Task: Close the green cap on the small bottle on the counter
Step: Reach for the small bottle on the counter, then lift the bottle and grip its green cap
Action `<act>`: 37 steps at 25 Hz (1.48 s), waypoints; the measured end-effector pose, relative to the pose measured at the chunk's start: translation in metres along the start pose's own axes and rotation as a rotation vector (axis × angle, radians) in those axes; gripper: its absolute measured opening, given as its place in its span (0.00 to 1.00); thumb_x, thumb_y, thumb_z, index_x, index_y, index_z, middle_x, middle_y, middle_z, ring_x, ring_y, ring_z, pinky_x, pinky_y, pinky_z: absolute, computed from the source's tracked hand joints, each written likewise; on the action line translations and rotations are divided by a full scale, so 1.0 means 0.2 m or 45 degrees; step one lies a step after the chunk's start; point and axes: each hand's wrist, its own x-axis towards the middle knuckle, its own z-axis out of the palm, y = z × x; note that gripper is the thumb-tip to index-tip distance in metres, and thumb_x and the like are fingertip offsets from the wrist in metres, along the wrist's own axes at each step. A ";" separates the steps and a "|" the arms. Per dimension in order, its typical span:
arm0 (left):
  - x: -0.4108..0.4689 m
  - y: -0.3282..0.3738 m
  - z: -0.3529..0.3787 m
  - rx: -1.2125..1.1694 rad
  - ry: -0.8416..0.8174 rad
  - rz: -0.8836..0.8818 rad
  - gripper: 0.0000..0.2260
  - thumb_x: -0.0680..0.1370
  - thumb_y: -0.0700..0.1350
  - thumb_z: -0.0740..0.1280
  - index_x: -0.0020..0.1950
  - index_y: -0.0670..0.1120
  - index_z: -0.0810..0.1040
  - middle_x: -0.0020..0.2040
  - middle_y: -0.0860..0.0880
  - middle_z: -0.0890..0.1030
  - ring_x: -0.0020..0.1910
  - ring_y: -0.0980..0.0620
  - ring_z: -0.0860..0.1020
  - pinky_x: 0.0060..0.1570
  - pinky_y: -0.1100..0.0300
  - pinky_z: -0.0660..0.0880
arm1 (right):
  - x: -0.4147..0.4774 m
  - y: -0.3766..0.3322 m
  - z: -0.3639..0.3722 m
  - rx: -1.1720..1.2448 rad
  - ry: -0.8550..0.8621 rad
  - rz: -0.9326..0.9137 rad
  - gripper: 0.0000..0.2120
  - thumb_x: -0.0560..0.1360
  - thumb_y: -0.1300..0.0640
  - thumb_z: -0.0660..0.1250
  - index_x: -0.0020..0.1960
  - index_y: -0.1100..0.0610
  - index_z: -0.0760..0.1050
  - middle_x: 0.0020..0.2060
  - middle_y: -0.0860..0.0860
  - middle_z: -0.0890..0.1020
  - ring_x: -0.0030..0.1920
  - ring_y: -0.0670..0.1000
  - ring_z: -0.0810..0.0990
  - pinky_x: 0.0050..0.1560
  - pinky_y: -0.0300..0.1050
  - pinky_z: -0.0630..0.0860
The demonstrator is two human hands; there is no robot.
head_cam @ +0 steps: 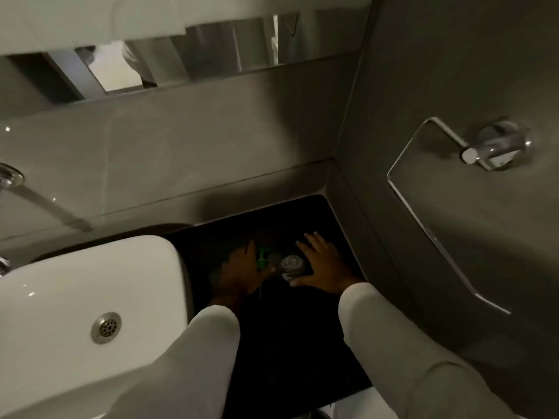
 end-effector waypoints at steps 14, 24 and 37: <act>0.16 -0.01 -0.15 -0.482 0.279 -0.157 0.09 0.77 0.46 0.71 0.51 0.42 0.86 0.48 0.41 0.87 0.51 0.42 0.84 0.51 0.55 0.78 | 0.15 0.03 -0.01 0.426 0.051 0.043 0.22 0.65 0.45 0.79 0.57 0.50 0.81 0.79 0.49 0.59 0.80 0.58 0.44 0.78 0.61 0.51; 0.03 0.25 -0.53 -1.400 0.674 0.514 0.08 0.75 0.44 0.76 0.53 0.48 0.86 0.51 0.46 0.87 0.50 0.50 0.85 0.56 0.54 0.81 | 0.17 -0.01 -0.06 0.208 0.061 0.154 0.20 0.62 0.36 0.76 0.49 0.45 0.82 0.81 0.45 0.48 0.79 0.60 0.33 0.74 0.70 0.38; 0.06 0.28 -0.21 -1.078 0.631 0.436 0.09 0.75 0.46 0.76 0.55 0.50 0.85 0.50 0.57 0.86 0.49 0.65 0.83 0.52 0.70 0.78 | 0.15 -0.03 -0.09 0.211 -0.009 0.154 0.21 0.65 0.38 0.76 0.54 0.47 0.82 0.81 0.45 0.49 0.79 0.60 0.35 0.75 0.70 0.40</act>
